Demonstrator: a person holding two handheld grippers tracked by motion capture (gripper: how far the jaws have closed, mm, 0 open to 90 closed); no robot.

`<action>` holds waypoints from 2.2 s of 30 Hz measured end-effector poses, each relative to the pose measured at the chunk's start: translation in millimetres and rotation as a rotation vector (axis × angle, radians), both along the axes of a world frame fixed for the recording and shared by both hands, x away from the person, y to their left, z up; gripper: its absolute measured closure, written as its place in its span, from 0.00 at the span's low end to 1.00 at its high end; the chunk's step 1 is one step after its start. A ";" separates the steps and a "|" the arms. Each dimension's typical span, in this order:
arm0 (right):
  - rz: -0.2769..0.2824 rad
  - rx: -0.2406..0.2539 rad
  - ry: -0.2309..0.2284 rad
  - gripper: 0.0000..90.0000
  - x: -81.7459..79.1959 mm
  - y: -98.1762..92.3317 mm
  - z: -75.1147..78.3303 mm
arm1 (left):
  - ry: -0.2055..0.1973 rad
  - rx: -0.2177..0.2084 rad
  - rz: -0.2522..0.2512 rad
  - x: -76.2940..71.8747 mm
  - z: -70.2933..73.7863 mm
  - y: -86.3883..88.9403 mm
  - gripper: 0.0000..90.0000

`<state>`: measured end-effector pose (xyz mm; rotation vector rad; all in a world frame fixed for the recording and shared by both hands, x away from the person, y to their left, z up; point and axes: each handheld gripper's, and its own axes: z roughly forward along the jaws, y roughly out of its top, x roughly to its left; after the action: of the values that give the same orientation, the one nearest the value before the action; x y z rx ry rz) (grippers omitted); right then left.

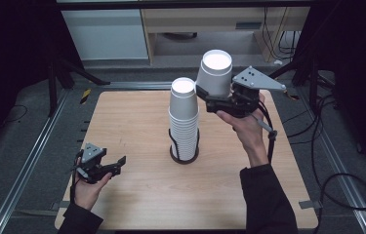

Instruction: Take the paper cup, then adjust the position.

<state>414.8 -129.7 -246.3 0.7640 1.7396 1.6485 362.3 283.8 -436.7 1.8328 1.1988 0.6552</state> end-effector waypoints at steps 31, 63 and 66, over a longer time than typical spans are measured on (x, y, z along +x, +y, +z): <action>0.026 -0.118 0.171 0.15 -39.7 -53.7 -116.5 | 0.009 0.015 -0.038 -1.1 -0.4 -11.0 0.21; 0.321 -0.257 0.272 0.14 -46.7 -21.5 -147.7 | -0.001 -0.002 -0.165 -9.1 11.2 -27.5 0.23; 0.350 -0.297 0.287 0.14 -46.3 -12.8 -153.6 | -0.007 -0.010 -0.185 -11.4 14.9 -29.5 0.23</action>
<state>368.5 -142.5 -399.8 0.6013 2.3688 1.4944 351.0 254.3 -421.8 1.9037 1.0114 0.5491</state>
